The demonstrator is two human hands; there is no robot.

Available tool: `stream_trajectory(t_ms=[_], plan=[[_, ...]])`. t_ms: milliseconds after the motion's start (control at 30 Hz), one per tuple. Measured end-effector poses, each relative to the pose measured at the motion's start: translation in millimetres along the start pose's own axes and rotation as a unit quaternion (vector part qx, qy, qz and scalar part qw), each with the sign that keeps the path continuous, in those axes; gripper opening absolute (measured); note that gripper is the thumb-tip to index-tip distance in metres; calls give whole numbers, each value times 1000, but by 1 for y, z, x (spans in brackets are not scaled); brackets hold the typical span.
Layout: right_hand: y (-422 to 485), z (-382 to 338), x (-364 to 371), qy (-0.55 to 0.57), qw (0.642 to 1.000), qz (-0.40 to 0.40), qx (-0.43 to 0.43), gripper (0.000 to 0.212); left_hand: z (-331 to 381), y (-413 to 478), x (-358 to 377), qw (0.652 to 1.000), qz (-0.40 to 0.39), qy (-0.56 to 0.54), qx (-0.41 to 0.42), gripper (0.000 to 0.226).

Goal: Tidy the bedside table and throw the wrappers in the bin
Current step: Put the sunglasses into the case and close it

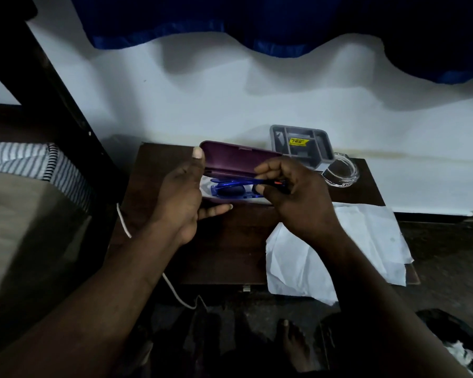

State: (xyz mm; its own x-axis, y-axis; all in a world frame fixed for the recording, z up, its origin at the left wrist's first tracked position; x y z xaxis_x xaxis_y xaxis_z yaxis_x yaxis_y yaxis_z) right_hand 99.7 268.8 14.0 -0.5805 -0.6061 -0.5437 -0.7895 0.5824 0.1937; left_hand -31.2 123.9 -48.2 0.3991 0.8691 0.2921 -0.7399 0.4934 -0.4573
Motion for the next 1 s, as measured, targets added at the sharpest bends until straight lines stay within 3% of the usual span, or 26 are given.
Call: stream_trajectory(t_ms=[333, 567, 1000], plan=[[2, -2, -14, 4, 997, 77, -30, 27, 3, -7, 5, 1000, -10, -9, -3, 48], [-1, -11, -7, -5, 996, 72, -60, 29, 7, -12, 8, 999, -33, -1, 6, 54], [-5, -23, -5, -126, 981, 78, -126, 23, 12, -11, 5, 1000, -14, -10, 24, 50]])
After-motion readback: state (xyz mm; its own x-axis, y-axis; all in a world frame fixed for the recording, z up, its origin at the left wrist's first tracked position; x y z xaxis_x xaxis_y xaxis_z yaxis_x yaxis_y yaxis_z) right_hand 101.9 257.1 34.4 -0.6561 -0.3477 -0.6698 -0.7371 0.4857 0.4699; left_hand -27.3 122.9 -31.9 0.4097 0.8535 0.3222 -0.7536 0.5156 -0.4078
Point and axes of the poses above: each hand's wrist, its own y-axis towards the middle knuckle, its own x-axis out of the palm, z = x × y, the point moved 8 cm from there along y, towards the middle knuckle, and after that the axes turned 2 degrees about -y, right-handed, at the moved point
